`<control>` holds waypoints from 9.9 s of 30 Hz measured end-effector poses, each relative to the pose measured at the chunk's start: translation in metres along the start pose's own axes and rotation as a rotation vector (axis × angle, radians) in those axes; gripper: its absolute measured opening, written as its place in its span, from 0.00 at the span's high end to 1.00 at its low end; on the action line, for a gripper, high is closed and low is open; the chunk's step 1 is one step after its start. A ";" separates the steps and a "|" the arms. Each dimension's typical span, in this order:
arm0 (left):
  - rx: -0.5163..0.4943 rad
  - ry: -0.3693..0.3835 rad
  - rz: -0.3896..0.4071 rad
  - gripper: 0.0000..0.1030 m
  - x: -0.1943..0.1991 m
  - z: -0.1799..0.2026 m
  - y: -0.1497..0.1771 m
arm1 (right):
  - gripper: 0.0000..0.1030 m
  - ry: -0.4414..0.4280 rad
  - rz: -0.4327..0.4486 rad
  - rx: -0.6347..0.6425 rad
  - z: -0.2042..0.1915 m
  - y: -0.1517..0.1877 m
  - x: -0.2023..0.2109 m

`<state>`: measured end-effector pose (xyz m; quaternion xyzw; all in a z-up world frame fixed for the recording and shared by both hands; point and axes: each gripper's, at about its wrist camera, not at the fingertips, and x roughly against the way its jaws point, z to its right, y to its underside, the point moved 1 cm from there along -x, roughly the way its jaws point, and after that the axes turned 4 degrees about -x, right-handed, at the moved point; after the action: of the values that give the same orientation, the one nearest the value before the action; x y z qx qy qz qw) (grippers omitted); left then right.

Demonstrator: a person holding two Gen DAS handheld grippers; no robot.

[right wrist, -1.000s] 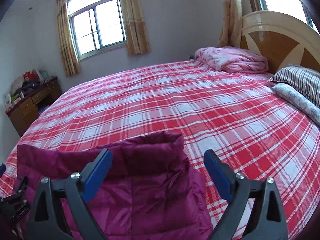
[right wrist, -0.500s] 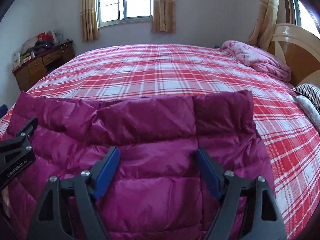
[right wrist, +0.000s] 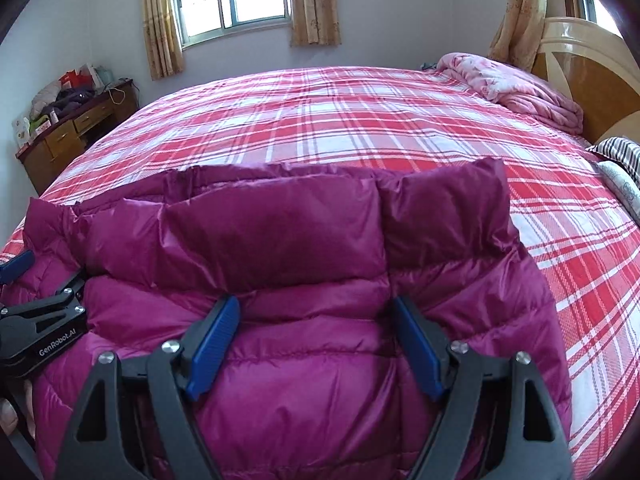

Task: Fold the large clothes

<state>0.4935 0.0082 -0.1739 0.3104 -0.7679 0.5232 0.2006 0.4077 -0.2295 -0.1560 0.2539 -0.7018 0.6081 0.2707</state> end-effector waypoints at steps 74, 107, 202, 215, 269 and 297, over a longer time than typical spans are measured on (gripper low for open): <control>0.085 0.033 -0.057 0.07 0.020 -0.050 0.055 | 0.09 0.028 -0.020 0.118 -0.055 0.067 0.061; 0.413 0.318 -0.112 0.20 0.081 -0.116 0.154 | 0.02 0.065 -0.030 0.170 -0.059 0.105 0.073; -0.008 0.179 0.486 0.08 0.233 0.024 0.025 | 0.18 -0.024 0.158 -0.347 0.113 0.126 0.128; -0.176 0.233 0.379 0.08 0.149 0.117 0.025 | 0.33 0.041 0.421 -0.358 0.115 0.101 0.214; -0.084 0.133 0.195 0.01 0.048 0.124 -0.042 | 0.65 -0.106 0.070 -0.302 0.138 -0.030 0.036; -0.089 0.177 0.147 0.01 0.036 0.128 -0.041 | 0.64 -0.068 0.014 -0.293 0.137 -0.026 0.021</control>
<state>0.4972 -0.1309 -0.1708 0.1965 -0.7903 0.5273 0.2423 0.4007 -0.3693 -0.1381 0.2271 -0.7936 0.4920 0.2765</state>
